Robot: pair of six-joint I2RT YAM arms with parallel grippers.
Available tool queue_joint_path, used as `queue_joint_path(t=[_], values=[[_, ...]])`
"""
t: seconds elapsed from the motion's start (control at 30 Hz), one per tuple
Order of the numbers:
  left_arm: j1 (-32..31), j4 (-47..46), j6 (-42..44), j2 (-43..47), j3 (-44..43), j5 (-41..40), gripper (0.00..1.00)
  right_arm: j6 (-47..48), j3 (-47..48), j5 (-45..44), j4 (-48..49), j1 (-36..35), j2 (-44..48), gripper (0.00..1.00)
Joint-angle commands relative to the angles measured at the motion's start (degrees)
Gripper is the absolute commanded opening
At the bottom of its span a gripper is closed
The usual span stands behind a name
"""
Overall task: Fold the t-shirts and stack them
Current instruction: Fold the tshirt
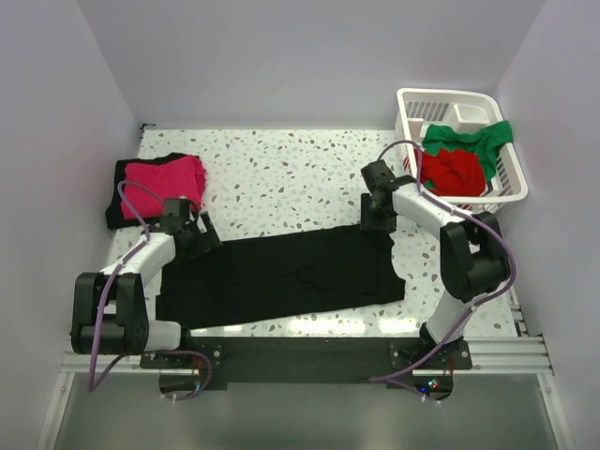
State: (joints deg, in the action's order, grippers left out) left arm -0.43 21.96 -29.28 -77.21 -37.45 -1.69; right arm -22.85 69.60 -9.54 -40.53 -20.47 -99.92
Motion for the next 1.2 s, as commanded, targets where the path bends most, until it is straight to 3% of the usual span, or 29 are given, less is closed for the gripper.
queue_joint_path(t=[0.0, 0.3, 0.43, 0.53, 0.7, 0.87, 1.17], values=[[0.4, -0.4, 1.5, -0.2, -1.6, 0.2, 0.98, -1.1, -1.0, -1.4, 4.8, 0.5, -0.9, 0.49], [0.4, -0.3, 1.9, -1.1, -1.2, -0.2, 0.99, -0.9, -2.8, 3.1, 8.3, 1.6, -3.4, 0.40], [0.4, -0.5, 1.9, -1.3, -0.9, -0.2, 0.98, -0.5, -3.4, 4.6, 8.5, 2.2, -4.4, 0.26], [0.4, -0.6, 1.9, -1.3, -0.5, -0.2, 0.99, -0.1, -3.7, 4.9, 8.1, 2.4, -5.2, 0.24], [0.4, -0.5, 1.9, -1.2, -0.2, -0.2, 0.99, -0.4, -3.7, 4.6, 6.4, 2.6, -6.0, 0.27], [0.4, -0.7, 1.7, -0.4, 0.6, -0.2, 0.99, -1.7, -4.3, 3.2, 4.4, 2.8, -4.3, 0.40], [0.4, -0.7, 1.7, 0.0, 1.4, -0.2, 0.98, -2.8, -6.7, 3.0, 4.1, 3.2, -2.3, 0.44]])
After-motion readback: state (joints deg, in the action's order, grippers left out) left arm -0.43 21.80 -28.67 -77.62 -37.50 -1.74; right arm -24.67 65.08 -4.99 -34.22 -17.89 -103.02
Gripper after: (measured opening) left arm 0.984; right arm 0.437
